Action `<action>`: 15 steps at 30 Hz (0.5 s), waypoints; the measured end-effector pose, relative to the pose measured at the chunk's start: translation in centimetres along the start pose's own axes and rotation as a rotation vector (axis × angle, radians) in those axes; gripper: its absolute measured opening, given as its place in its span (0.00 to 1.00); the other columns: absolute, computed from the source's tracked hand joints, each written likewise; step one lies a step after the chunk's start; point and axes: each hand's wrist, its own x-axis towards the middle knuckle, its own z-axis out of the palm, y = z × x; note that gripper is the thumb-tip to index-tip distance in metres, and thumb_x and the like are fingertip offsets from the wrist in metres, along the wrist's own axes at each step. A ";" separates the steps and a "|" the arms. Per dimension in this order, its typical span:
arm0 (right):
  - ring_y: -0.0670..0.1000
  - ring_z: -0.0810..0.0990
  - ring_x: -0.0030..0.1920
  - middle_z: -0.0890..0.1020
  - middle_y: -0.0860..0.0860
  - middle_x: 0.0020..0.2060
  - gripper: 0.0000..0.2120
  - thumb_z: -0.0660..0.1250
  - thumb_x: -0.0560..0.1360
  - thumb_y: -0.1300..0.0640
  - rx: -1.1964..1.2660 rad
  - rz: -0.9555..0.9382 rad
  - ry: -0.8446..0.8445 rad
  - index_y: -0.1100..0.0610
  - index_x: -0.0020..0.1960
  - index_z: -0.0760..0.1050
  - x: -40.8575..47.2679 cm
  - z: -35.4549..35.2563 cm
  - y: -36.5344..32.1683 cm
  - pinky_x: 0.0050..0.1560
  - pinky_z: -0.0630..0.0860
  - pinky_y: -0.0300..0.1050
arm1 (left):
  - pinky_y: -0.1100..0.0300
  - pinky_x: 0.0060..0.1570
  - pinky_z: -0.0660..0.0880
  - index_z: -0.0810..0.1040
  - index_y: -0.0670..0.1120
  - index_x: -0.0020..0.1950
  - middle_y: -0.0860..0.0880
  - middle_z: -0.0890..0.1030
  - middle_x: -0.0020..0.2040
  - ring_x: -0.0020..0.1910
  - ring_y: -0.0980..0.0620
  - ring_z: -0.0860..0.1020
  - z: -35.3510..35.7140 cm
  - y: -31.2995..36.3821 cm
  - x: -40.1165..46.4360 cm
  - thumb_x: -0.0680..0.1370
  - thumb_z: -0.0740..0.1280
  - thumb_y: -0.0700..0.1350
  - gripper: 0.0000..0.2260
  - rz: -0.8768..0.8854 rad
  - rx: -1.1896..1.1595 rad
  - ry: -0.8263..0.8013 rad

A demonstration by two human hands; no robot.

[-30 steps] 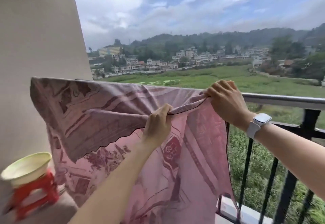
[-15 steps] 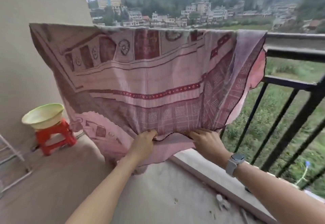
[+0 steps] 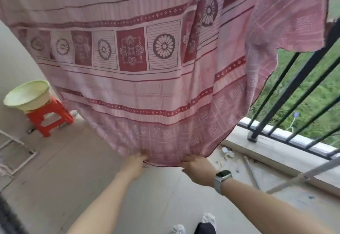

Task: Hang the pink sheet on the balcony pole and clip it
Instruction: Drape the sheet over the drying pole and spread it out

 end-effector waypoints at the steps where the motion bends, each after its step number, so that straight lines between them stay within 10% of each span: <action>1: 0.54 0.70 0.60 0.75 0.53 0.60 0.17 0.57 0.77 0.56 -0.011 -0.005 0.021 0.52 0.65 0.69 0.0 -0.2 0.1 0.60 0.64 0.47 | 0.59 0.62 0.62 0.65 0.46 0.70 0.44 0.66 0.70 0.68 0.45 0.65 0.3 -0.5 0.0 0.77 0.56 0.36 0.21 -0.012 -0.007 -0.069; 5: 0.52 0.67 0.65 0.71 0.50 0.65 0.19 0.55 0.77 0.58 -0.028 0.057 0.208 0.50 0.68 0.65 0.2 -3.5 1.7 0.62 0.65 0.47 | 0.61 0.66 0.57 0.60 0.47 0.72 0.42 0.61 0.72 0.71 0.46 0.60 -1.3 0.0 1.4 0.77 0.59 0.38 0.24 0.012 -0.132 -0.088; 15: 0.60 0.77 0.50 0.78 0.60 0.52 0.13 0.64 0.72 0.66 -0.160 0.122 0.919 0.63 0.57 0.73 -2.3 -20.9 7.8 0.50 0.76 0.57 | 0.47 0.62 0.67 0.68 0.43 0.65 0.42 0.70 0.63 0.63 0.42 0.69 -14.4 14.3 6.4 0.76 0.61 0.40 0.17 0.347 -0.360 0.446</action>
